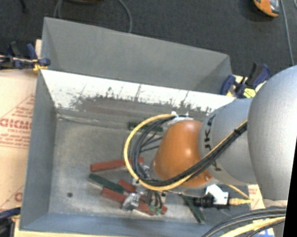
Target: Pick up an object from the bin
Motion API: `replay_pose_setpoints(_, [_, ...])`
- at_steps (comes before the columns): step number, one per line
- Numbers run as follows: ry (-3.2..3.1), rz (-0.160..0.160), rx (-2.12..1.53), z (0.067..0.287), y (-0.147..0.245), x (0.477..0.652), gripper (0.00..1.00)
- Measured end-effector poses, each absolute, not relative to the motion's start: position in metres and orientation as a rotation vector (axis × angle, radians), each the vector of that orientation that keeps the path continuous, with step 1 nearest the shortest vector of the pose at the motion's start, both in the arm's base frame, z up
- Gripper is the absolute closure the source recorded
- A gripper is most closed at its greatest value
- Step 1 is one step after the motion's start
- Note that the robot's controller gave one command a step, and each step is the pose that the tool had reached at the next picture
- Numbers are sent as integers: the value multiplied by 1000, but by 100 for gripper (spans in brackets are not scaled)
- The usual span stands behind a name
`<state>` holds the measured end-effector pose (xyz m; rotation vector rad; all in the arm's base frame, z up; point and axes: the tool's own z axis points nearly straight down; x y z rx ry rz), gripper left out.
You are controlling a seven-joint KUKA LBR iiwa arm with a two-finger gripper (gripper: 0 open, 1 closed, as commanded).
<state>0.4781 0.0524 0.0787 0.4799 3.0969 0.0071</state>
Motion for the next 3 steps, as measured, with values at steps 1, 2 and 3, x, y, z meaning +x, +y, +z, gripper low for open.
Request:
replay_pose_setpoints(1, [3097, 7, 480, 79, 52, 478, 100])
replay_pose_setpoints(2, [3098, 5, 480, 81, 52, 478, 100])
replay_pose_setpoints(3, [3099, 3, 480, 85, 52, 476, 100])
